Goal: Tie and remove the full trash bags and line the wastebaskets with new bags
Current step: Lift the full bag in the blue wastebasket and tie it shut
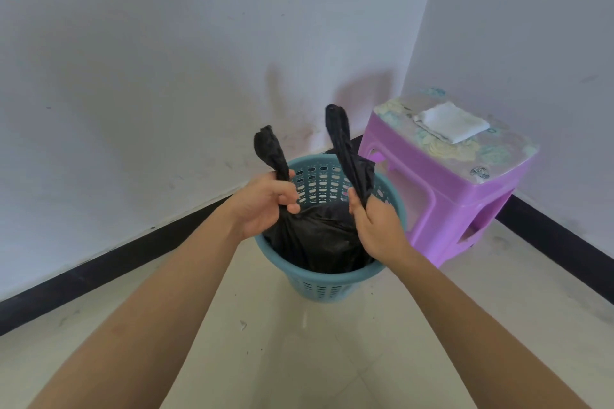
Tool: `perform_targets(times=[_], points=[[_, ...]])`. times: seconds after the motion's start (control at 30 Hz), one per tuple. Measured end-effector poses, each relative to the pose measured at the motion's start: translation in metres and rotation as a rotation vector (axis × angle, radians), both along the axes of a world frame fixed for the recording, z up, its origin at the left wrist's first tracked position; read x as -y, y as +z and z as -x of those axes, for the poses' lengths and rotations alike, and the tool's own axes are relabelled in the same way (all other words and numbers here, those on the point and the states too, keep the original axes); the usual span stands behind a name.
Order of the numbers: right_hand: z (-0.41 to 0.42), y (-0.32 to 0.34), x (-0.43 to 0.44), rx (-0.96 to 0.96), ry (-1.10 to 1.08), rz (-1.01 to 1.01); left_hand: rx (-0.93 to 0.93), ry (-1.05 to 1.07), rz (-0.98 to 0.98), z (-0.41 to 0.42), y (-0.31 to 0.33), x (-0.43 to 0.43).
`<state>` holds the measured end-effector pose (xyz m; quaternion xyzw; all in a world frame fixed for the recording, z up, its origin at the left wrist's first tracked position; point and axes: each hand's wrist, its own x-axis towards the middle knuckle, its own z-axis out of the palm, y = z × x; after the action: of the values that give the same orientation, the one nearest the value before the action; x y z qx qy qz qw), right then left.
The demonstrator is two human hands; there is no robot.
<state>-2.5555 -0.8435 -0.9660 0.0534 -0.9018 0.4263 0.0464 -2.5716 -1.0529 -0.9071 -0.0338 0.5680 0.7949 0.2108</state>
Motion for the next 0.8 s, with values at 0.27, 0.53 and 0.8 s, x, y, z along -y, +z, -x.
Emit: perform_targets(times=[0.27, 0.53, 0.8], points=[[0.001, 0.005, 0.009, -0.231, 0.182, -0.603, -0.075, -0.382, 0.209, -0.002, -0.011, 0.001], [0.008, -0.007, 0.005, -0.210, 0.316, -0.537, -0.044, -0.335, 0.184, -0.007, -0.009, -0.007], [0.004, 0.004, -0.011, 0.396, 0.243, 0.087, 0.091, -0.438, 0.055, -0.006, -0.010, -0.011]])
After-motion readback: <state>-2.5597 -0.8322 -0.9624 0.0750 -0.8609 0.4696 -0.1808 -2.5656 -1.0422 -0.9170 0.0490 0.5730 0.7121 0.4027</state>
